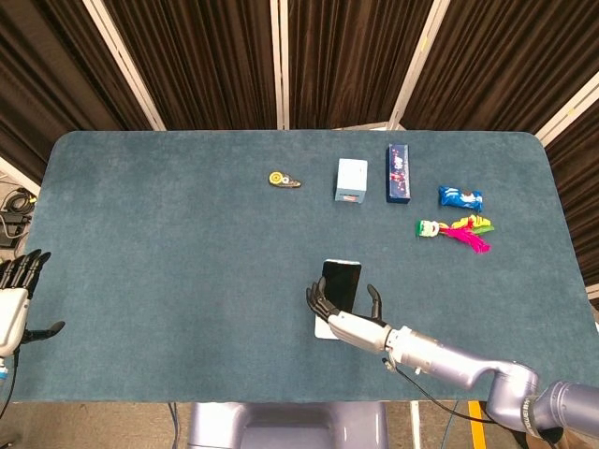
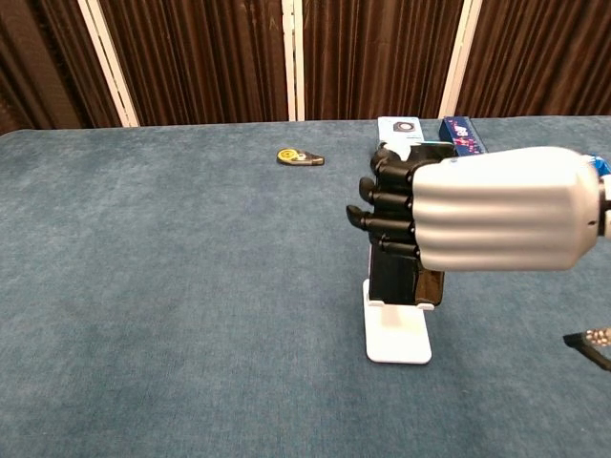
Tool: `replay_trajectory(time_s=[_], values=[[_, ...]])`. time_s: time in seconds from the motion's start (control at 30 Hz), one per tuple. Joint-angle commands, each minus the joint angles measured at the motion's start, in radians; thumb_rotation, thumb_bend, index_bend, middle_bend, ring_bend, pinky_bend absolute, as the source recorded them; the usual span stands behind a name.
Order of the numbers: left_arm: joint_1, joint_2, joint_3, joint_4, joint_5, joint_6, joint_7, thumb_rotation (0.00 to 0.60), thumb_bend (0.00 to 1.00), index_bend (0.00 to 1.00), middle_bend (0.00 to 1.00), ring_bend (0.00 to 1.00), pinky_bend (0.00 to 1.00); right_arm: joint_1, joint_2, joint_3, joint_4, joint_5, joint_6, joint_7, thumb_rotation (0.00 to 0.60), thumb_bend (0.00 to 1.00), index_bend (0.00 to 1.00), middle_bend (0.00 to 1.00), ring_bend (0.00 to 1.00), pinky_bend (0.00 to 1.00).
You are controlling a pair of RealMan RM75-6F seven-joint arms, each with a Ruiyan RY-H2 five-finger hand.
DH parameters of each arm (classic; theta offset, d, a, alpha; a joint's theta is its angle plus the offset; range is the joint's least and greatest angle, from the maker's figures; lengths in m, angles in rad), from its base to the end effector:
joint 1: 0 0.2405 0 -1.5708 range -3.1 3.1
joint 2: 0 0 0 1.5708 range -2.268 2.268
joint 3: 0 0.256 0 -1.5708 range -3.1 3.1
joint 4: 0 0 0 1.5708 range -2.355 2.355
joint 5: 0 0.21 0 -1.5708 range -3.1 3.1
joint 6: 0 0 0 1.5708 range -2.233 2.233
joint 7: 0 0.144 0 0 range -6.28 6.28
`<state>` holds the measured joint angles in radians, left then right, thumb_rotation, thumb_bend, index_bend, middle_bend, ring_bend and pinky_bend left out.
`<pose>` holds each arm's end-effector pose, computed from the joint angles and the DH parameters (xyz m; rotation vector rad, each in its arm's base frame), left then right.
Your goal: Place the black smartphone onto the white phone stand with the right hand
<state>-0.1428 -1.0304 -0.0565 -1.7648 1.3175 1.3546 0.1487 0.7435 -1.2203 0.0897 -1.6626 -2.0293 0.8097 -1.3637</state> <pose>-0.3056 0.1952 0.1645 -1.3816 -0.9820 -0.7292 -0.1185 -0.2725 0.0266 1.9997 1.2680 0.3877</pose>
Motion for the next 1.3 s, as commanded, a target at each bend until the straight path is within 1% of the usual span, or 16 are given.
replay_trajectory(time_s=[0.03, 0.2, 0.3, 0.37, 0.47, 0.53, 0.6, 0.63, 0.67, 0.73, 0.8, 0.87, 1.0, 1.03, 1.17, 1.3], values=[[0.001, 0.001, 0.001, 0.000, 0.001, 0.001, -0.001, 0.600, 0.00, 0.00, 0.00, 0.00, 0.00, -0.014, 0.032, -0.006, -0.012, -0.023, 0.067, 0.055, 0.600, 0.32, 0.23, 0.22, 0.24, 0.33], [0.002, 0.004, 0.000, -0.001, 0.003, 0.002, -0.009, 0.600, 0.00, 0.00, 0.00, 0.00, 0.00, -0.019, 0.088, -0.021, 0.020, -0.092, 0.220, 0.206, 0.600, 0.32, 0.22, 0.22, 0.24, 0.33], [0.003, 0.007, 0.000, -0.003, 0.007, 0.005, -0.015, 0.600, 0.00, 0.00, 0.00, 0.00, 0.00, -0.036, 0.129, -0.031, 0.084, -0.126, 0.374, 0.367, 0.600, 0.32, 0.20, 0.21, 0.24, 0.33], [0.004, 0.009, 0.000, -0.004, 0.010, 0.007, -0.017, 0.600, 0.00, 0.00, 0.00, 0.00, 0.00, -0.058, 0.147, -0.032, 0.140, -0.124, 0.487, 0.490, 0.600, 0.32, 0.20, 0.21, 0.24, 0.33], [0.006, 0.010, 0.002, -0.007, 0.016, 0.012, -0.020, 0.600, 0.00, 0.00, 0.00, 0.00, 0.00, -0.110, 0.154, -0.026, 0.213, -0.057, 0.626, 0.675, 0.600, 0.31, 0.18, 0.20, 0.23, 0.31], [0.007, 0.010, 0.002, -0.009, 0.022, 0.017, -0.021, 0.600, 0.00, 0.00, 0.00, 0.00, 0.00, -0.144, 0.150, -0.017, 0.239, 0.003, 0.677, 0.752, 0.600, 0.29, 0.17, 0.18, 0.23, 0.28], [0.010, 0.010, 0.003, -0.011, 0.030, 0.025, -0.024, 0.600, 0.00, 0.00, 0.00, 0.00, 0.00, -0.185, 0.144, -0.007, 0.256, 0.082, 0.717, 0.840, 0.600, 0.28, 0.15, 0.15, 0.20, 0.21], [0.012, 0.010, 0.004, -0.011, 0.034, 0.029, -0.025, 0.600, 0.00, 0.00, 0.00, 0.00, 0.00, -0.198, 0.141, -0.004, 0.259, 0.109, 0.728, 0.868, 0.600, 0.27, 0.14, 0.13, 0.18, 0.19], [0.014, 0.010, 0.004, -0.012, 0.040, 0.036, -0.027, 0.600, 0.00, 0.00, 0.00, 0.00, 0.00, -0.223, 0.136, 0.001, 0.258, 0.161, 0.741, 0.918, 0.600, 0.25, 0.12, 0.10, 0.12, 0.15], [0.020, 0.011, 0.007, -0.016, 0.055, 0.051, -0.031, 0.600, 0.00, 0.00, 0.00, 0.00, 0.00, -0.265, 0.133, 0.007, 0.259, 0.241, 0.752, 0.979, 0.600, 0.15, 0.05, 0.02, 0.02, 0.05], [0.026, 0.013, 0.008, -0.019, 0.068, 0.065, -0.036, 0.600, 0.00, 0.00, 0.00, 0.00, 0.00, -0.300, 0.127, 0.010, 0.258, 0.302, 0.752, 0.992, 0.600, 0.06, 0.01, 0.00, 0.00, 0.00], [0.033, 0.015, 0.010, -0.023, 0.083, 0.081, -0.046, 0.600, 0.00, 0.00, 0.00, 0.00, 0.00, -0.339, 0.120, 0.003, 0.228, 0.366, 0.745, 1.031, 0.600, 0.01, 0.00, 0.00, 0.00, 0.00], [0.048, 0.021, 0.018, -0.018, 0.120, 0.116, -0.056, 0.600, 0.00, 0.00, 0.00, 0.00, 0.00, -0.416, 0.124, -0.032, 0.114, 0.473, 0.713, 1.160, 0.600, 0.00, 0.00, 0.00, 0.00, 0.00], [0.052, 0.019, 0.018, -0.014, 0.127, 0.126, -0.053, 0.600, 0.00, 0.00, 0.00, 0.00, 0.00, -0.429, 0.127, -0.040, 0.091, 0.483, 0.709, 1.178, 0.600, 0.00, 0.00, 0.00, 0.00, 0.00], [0.061, 0.013, 0.021, -0.006, 0.155, 0.153, -0.052, 0.600, 0.00, 0.00, 0.00, 0.00, 0.00, -0.469, 0.130, -0.072, 0.039, 0.498, 0.700, 1.211, 0.600, 0.00, 0.00, 0.00, 0.00, 0.00], [0.069, 0.020, 0.027, -0.009, 0.175, 0.167, -0.070, 0.600, 0.00, 0.00, 0.00, 0.00, 0.00, -0.509, 0.117, -0.105, 0.025, 0.495, 0.705, 1.196, 0.600, 0.00, 0.00, 0.00, 0.00, 0.00]])
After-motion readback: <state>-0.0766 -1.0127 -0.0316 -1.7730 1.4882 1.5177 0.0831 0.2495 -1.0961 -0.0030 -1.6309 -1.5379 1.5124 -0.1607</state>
